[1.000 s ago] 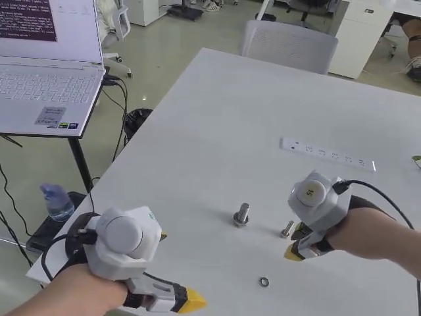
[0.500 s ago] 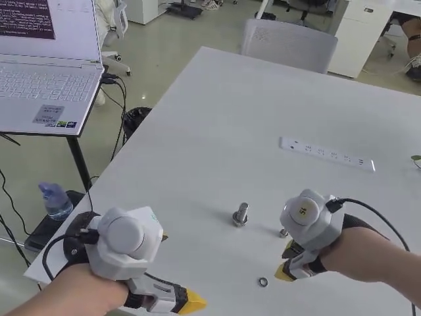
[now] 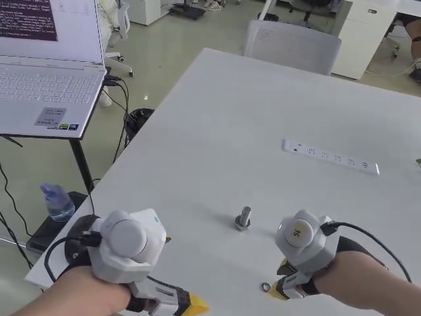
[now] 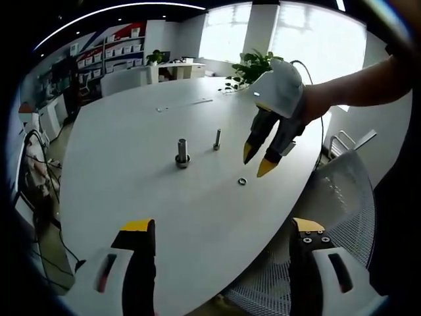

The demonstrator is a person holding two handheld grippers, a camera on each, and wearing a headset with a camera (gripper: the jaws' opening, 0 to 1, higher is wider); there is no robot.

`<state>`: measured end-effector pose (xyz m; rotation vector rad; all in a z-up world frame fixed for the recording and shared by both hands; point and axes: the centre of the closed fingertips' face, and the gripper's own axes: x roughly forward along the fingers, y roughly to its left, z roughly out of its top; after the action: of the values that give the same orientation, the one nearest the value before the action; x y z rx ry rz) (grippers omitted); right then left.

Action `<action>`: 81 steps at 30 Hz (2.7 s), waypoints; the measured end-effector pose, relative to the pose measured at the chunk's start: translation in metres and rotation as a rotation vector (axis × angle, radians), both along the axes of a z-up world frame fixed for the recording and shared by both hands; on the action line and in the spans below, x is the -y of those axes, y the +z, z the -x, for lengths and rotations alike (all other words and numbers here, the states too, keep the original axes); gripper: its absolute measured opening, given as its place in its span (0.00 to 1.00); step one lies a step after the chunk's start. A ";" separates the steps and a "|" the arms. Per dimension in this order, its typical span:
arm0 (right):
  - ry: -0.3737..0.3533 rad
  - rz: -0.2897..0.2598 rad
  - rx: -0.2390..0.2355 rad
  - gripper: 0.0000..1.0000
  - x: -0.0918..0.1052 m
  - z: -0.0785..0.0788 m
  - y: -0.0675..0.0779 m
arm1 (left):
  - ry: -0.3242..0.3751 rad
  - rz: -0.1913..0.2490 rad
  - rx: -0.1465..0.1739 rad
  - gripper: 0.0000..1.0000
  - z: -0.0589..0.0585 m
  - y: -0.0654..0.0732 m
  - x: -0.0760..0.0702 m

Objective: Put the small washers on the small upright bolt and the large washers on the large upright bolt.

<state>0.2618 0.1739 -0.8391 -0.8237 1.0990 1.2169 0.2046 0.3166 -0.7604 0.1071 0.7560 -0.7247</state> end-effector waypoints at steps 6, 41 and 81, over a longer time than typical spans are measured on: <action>-0.024 -0.006 0.002 0.27 -0.002 0.001 -0.011 | -0.006 -0.006 -0.001 0.83 0.001 0.000 -0.001; -0.093 0.012 0.056 0.24 0.001 -0.011 -0.039 | 0.004 0.007 -0.010 0.81 0.000 0.001 -0.006; -0.071 0.067 0.065 0.11 -0.002 -0.011 -0.040 | 0.007 0.003 -0.018 0.79 0.000 -0.002 -0.005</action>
<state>0.2729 0.1759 -0.8793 -0.8620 1.1123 1.0920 0.2044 0.3216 -0.7624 0.0956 0.7717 -0.7208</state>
